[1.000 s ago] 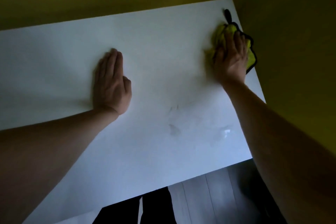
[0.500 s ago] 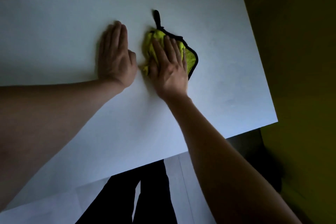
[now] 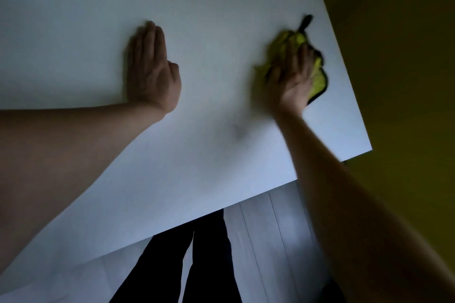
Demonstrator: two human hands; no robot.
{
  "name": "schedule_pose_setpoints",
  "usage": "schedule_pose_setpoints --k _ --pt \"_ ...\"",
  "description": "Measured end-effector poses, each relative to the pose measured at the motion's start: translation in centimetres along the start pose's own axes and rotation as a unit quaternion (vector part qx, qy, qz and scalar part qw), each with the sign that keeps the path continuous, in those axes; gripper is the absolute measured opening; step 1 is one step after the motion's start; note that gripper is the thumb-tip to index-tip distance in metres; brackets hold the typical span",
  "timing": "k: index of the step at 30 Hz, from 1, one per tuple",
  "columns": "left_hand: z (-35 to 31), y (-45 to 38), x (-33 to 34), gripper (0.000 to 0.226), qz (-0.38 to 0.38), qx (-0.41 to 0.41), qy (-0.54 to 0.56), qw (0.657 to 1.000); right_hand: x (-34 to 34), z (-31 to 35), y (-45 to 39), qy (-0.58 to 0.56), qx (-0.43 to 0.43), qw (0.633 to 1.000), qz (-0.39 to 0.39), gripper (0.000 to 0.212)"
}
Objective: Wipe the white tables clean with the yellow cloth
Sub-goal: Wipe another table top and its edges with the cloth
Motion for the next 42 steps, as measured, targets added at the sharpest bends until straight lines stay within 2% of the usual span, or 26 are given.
schedule_pose_setpoints --k 3,5,7,10,14,16,18,21,23,29,32,34,38,42 --pt "0.0 0.0 -0.1 0.074 -0.002 0.002 -0.001 1.0 2.7 4.7 7.8 -0.07 -0.092 0.992 0.055 0.059" --pt "0.0 0.0 -0.1 0.072 -0.005 0.005 0.0 1.0 4.3 7.0 12.2 -0.075 -0.125 0.986 0.082 0.058" --pt "0.1 -0.1 -0.1 0.071 -0.005 0.008 0.0 1.0 4.7 7.3 13.7 -0.077 -0.149 0.981 0.096 0.056" --pt "0.0 0.0 -0.2 0.068 -0.01 0.011 0.002 1.0 3.0 4.2 11.6 -0.07 -0.175 0.977 0.104 0.056" --pt "0.0 -0.1 0.1 0.068 -0.013 0.004 0.009 1.0 -2.4 -3.9 5.3 -0.057 -0.032 0.998 0.004 0.054" --pt "0.1 -0.1 0.2 0.068 -0.018 0.007 0.012 1.0 -4.9 -7.3 2.3 -0.05 0.023 0.998 -0.015 0.056" --pt "0.2 -0.1 0.2 0.069 -0.023 0.008 0.013 1.0 -5.7 -8.5 1.0 -0.05 0.053 0.997 -0.027 0.055" --pt "0.2 0.0 0.3 0.069 -0.025 0.007 0.01 1.0 -4.4 -7.0 3.0 -0.031 0.081 0.995 -0.049 0.054" --pt "0.0 0.0 0.3 0.069 -0.026 0.006 0.01 1.0 -2.8 -4.3 6.1 -0.04 0.051 0.997 -0.031 0.058" --pt "0.2 0.2 0.2 0.067 -0.021 0.012 0.007 1.0 2.7 4.8 18.7 -0.071 -0.105 0.988 0.092 0.065" --pt "0.3 0.3 0.2 0.067 -0.026 0.014 0.0 1.0 2.5 4.2 19.4 -0.066 -0.167 0.977 0.113 0.062" --pt "0.2 0.2 0.3 0.068 -0.033 0.012 -0.002 0.999 1.3 2.4 18.1 -0.065 -0.177 0.975 0.115 0.061" --pt "0.2 0.3 0.7 0.068 -0.052 0.024 -0.014 0.998 -2.5 -4.1 13.1 -0.072 -0.085 0.992 0.055 0.059" --pt "-0.1 0.8 0.1 0.056 -0.067 0.073 -0.039 0.994 -7.1 -10.9 8.1 -0.055 0.011 0.998 -0.012 0.061"
Point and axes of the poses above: each hand's wrist, its own y-axis away from the middle knuckle, its own x-axis out of the palm, z = x × y, the point moved 2 cm from there along -y, towards the middle knuckle, and after that the axes turned 12 degrees about -y, right-handed, at the moved point
